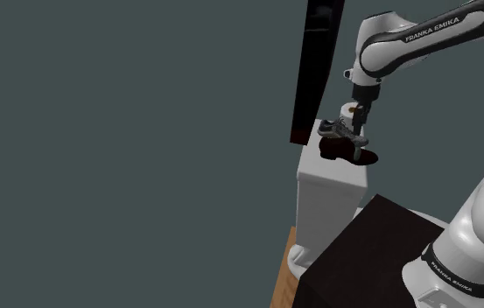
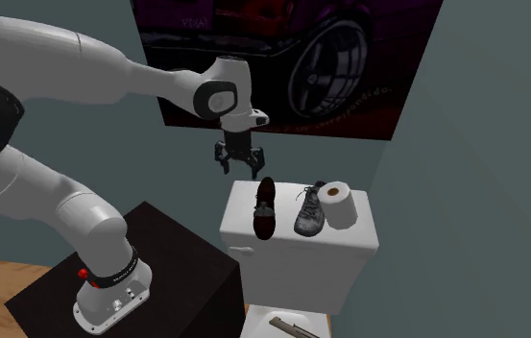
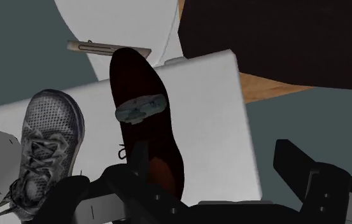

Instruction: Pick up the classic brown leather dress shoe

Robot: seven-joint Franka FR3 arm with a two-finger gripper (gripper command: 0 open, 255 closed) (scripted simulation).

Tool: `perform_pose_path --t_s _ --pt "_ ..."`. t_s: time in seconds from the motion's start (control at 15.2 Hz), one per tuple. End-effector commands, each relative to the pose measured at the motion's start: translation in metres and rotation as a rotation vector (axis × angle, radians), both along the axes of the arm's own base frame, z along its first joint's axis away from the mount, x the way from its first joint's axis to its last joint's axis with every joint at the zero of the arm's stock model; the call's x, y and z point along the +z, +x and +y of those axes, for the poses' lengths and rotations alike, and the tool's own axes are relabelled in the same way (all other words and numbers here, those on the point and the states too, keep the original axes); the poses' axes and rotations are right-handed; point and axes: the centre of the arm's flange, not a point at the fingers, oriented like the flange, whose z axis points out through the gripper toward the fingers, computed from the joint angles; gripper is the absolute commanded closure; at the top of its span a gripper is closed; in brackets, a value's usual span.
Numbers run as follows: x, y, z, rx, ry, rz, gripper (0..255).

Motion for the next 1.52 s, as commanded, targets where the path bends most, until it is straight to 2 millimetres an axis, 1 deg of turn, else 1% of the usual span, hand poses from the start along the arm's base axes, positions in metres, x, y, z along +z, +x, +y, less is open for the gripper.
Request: perform_pose_path --t_s 0.0,0.33,0.4,0.79,0.86,0.99,1.06,1.45 --pt "-0.018 0.015 -0.016 0.045 -0.003 0.01 0" --pt "-0.06 0.049 -0.054 0.149 -0.008 0.037 0" --pt "-0.061 0.05 -0.055 0.153 -0.008 0.038 0" --pt "-0.093 0.05 -0.055 0.153 -0.008 0.038 0" --pt "-0.101 0.05 -0.055 0.153 -0.008 0.038 0" --pt "-0.101 0.05 -0.055 0.153 -0.008 0.038 0" --pt "-0.101 0.05 -0.055 0.153 -0.008 0.038 255" --pt "-0.101 0.05 -0.056 0.153 -0.008 0.038 255"
